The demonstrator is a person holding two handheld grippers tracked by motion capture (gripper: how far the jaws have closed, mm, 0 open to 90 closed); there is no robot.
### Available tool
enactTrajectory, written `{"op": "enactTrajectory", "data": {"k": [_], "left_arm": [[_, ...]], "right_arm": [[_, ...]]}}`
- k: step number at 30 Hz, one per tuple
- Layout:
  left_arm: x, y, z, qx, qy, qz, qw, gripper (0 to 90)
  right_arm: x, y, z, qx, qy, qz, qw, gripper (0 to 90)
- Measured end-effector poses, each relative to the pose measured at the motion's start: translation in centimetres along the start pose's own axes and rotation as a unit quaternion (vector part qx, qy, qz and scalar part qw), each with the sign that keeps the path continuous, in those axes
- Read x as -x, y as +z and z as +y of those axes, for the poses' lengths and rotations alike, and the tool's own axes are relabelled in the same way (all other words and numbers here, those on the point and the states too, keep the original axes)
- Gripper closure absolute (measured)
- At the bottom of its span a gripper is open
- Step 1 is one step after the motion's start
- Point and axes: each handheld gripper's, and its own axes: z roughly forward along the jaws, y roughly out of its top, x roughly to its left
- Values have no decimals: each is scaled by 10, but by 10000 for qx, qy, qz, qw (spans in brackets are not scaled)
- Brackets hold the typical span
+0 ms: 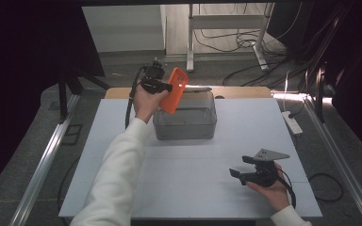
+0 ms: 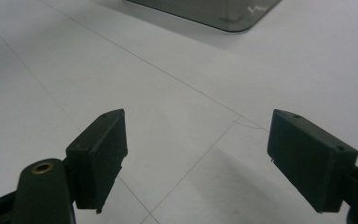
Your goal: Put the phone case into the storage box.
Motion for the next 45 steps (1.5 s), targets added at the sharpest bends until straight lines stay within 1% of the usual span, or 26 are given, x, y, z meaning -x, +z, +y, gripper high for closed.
{"op": "enactTrajectory", "data": {"k": [2, 4, 8, 12, 14, 21, 29, 34, 45], "left_arm": [[0, 1, 0, -17, -10, 4, 10000, 798], [0, 3, 0, -65, 30, 90, 9999, 798], [-1, 7, -2, -117, -5, 148, 9998, 798], [-1, 9, -3, -149, 13, 150, 9998, 798], [-1, 11, -4, -152, 1, 131, 9998, 798], [-3, 14, -8, -165, -15, 136, 9998, 798], [-7, 19, -13, -188, -103, 152, 9997, 798], [-8, 21, -14, -224, -72, 183, 9996, 797], [-9, 27, -19, -278, -93, 214, 9993, 798]], "right_arm": [[0, 0, 0, 0, 0, 0, 10000, 203], [0, 0, 0, -8, -14, -3, 10000, 202], [0, 0, 0, -7, -27, -5, 10000, 203], [0, 0, 0, -8, -35, -11, 10000, 203], [0, -1, 0, -66, -62, -59, 9999, 203], [0, -1, 0, -72, -60, -67, 9999, 203], [0, 1, 0, -46, -57, -40, 10000, 204], [0, 1, 0, -53, -67, -53, 9999, 204], [0, 1, -1, -35, -66, -40, 10000, 203]]}}
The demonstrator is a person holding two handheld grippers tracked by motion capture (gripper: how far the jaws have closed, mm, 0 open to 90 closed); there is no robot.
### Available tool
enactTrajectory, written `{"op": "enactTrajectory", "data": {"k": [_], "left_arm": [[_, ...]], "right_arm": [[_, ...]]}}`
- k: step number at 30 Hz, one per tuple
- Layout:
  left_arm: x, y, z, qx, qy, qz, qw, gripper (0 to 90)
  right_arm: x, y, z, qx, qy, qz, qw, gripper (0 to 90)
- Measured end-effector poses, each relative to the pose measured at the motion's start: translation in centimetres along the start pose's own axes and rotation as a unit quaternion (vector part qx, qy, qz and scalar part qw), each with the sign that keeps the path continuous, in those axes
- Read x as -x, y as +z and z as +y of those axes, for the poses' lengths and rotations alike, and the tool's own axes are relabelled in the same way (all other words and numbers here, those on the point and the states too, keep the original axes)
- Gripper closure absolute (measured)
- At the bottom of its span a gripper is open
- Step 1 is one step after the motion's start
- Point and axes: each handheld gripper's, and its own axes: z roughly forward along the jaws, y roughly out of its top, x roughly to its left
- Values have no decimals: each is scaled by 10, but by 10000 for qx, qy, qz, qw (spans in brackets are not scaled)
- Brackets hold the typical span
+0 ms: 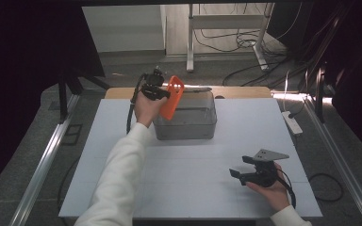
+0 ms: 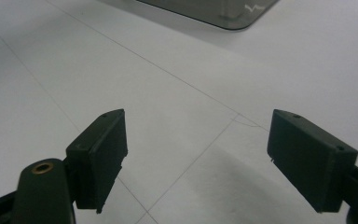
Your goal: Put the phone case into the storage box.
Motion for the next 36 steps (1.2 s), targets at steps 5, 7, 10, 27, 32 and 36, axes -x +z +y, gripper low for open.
{"op": "enactTrajectory", "data": {"k": [5, 7, 10, 27, 32, 36], "left_arm": [[0, 2, -2, -38, 14, 40, 10000, 798], [0, 3, -2, -41, 3, 38, 10000, 798], [0, 5, -3, -71, 4, 48, 10000, 798], [-5, 16, -9, -204, -79, 144, 9997, 798], [-7, 16, -12, -221, -148, 182, 9995, 798], [-7, 18, -14, -271, -158, 225, 9993, 797]], "right_arm": [[0, 0, 0, 2, 17, -10, 10000, 203], [0, 0, 0, 2, 10, -15, 10000, 203], [0, 0, 0, -9, -8, -30, 10000, 203], [0, 1, 0, -29, -11, -35, 10000, 203], [0, 1, 0, -25, -10, -34, 10000, 203], [0, 1, -1, -32, -5, -25, 10000, 203]]}}
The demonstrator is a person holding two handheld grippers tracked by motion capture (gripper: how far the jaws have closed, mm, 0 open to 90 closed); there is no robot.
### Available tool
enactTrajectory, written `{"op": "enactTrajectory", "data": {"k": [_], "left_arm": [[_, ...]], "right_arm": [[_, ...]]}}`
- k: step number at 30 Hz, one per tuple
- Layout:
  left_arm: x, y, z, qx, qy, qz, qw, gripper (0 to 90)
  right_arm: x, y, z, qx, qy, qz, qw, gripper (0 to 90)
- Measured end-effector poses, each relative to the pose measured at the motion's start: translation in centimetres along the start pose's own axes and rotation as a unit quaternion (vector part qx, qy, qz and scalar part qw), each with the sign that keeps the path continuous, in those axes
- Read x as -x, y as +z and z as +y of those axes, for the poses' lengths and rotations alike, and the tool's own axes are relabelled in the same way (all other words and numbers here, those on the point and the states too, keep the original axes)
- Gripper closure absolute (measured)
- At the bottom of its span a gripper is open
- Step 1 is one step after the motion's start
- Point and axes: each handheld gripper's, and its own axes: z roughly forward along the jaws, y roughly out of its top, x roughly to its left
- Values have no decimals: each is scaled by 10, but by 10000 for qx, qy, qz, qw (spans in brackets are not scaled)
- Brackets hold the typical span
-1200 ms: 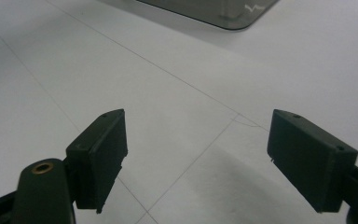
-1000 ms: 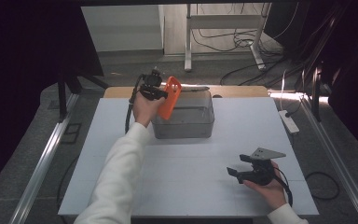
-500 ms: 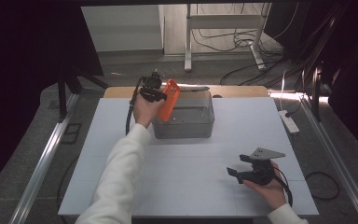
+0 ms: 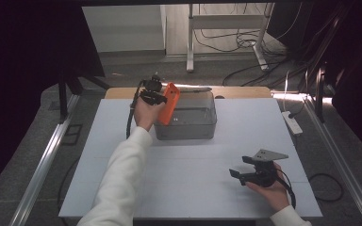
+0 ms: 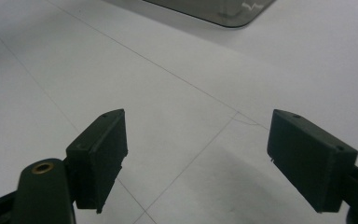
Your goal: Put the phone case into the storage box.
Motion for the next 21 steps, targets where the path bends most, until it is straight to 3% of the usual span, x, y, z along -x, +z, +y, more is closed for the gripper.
{"op": "enactTrajectory", "data": {"k": [21], "left_arm": [[-4, 13, -9, -133, -79, 102, 9998, 797]], "right_arm": [[0, 0, 0, -25, -17, -13, 10000, 204]]}}
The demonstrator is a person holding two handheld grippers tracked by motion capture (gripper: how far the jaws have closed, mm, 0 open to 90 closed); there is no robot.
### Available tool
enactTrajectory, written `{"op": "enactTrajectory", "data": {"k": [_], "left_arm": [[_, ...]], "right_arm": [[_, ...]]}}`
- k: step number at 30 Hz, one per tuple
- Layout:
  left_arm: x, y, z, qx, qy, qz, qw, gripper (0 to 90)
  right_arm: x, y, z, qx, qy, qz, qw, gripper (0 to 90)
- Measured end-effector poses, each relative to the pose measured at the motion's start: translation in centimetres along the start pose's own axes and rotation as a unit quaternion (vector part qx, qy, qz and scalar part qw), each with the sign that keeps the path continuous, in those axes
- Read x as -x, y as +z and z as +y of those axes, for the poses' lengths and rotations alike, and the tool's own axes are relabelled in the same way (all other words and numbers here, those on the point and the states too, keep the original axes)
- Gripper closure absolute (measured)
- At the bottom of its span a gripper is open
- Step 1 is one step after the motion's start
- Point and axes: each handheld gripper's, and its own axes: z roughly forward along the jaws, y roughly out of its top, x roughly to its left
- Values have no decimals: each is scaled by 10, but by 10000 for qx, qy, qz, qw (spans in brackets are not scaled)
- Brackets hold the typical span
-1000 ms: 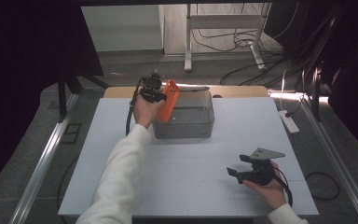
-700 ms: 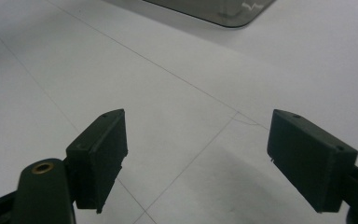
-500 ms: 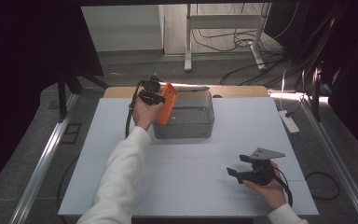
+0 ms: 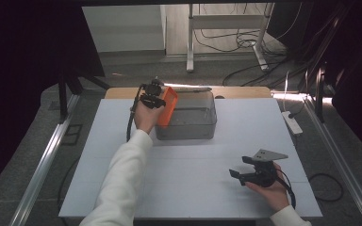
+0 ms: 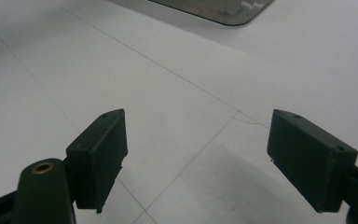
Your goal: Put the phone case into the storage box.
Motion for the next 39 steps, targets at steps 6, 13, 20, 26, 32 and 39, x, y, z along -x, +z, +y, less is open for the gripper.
{"op": "enactTrajectory", "data": {"k": [6, 13, 20, 26, 32, 39], "left_arm": [[-2, 1, -1, -23, -27, 22, 10000, 797], [0, 3, -2, -52, -56, 60, 10000, 797], [0, 5, -1, -74, -43, 117, 9999, 797], [3, 7, -3, -112, -49, 137, 9998, 797], [1, 11, -5, -108, -109, 172, 9997, 797], [3, 15, -7, -159, -145, 221, 9995, 797]], "right_arm": [[0, 0, 0, -5, 4, 1, 10000, 204], [0, 0, 0, -2, 1, 5, 10000, 204], [0, 0, 0, -11, 6, 0, 10000, 204], [0, 0, 0, -2, 2, 4, 10000, 204], [0, 0, 0, -8, 1, 2, 10000, 204], [0, 1, 0, -16, 3, 6, 10000, 204]]}}
